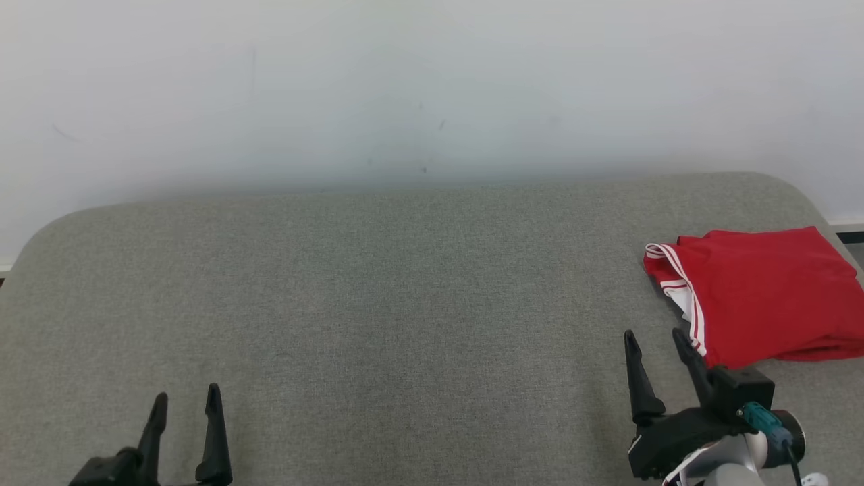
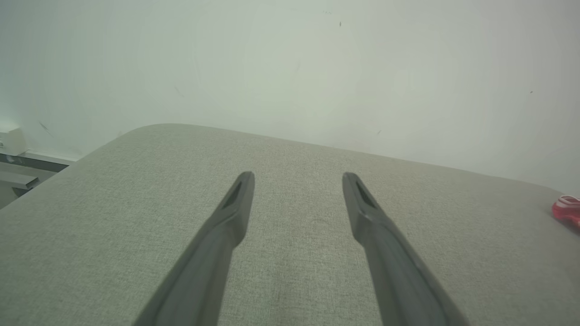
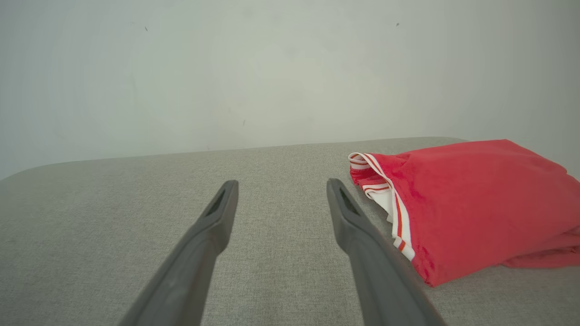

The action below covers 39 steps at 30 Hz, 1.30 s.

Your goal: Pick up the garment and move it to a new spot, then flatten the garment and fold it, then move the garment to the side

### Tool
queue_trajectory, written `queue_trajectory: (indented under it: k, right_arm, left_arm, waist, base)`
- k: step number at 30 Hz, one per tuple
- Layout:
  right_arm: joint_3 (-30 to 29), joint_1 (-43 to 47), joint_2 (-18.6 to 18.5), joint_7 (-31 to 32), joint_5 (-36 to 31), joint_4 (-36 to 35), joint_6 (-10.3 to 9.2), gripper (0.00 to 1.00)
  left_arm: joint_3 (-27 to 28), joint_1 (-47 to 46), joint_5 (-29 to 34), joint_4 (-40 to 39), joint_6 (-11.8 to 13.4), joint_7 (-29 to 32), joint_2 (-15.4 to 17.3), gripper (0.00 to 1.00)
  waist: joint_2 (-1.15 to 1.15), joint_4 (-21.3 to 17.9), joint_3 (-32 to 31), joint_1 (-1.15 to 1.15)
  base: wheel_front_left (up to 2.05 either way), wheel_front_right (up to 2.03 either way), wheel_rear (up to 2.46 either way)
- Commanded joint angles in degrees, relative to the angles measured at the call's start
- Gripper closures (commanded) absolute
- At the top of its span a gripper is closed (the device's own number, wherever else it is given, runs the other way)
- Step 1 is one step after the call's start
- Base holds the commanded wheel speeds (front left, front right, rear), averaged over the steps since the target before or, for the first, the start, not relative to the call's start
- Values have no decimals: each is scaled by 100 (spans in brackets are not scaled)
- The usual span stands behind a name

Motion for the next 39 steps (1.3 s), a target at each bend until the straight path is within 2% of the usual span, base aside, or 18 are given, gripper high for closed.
queue_trajectory:
  k: [1,9,27,39]
  right_arm:
    - [-1,12,4,3,4,23,0,100]
    - [-17,397,26,79,79,365,0,100]
    - [-190,472,29,544,2154,-114,-2,100]
    - [-278,515,30,785,3251,-365,-3,100]
  left_arm:
    - [-1,2,-2,30,-9,2,-3,100]
    - [3,205,-63,388,-13,74,-64,100]
    - [9,36,-2037,260,-66,584,-45,100]
    - [12,-51,-3079,191,-92,855,-33,100]
  waist:
    - [0,2,0,0]
    - [0,4,3,0]
    - [0,6,42,0]
    - [0,8,68,0]
  base:
    - [0,0,0]
    - [0,0,0]
    - [0,0,0]
    - [0,0,0]
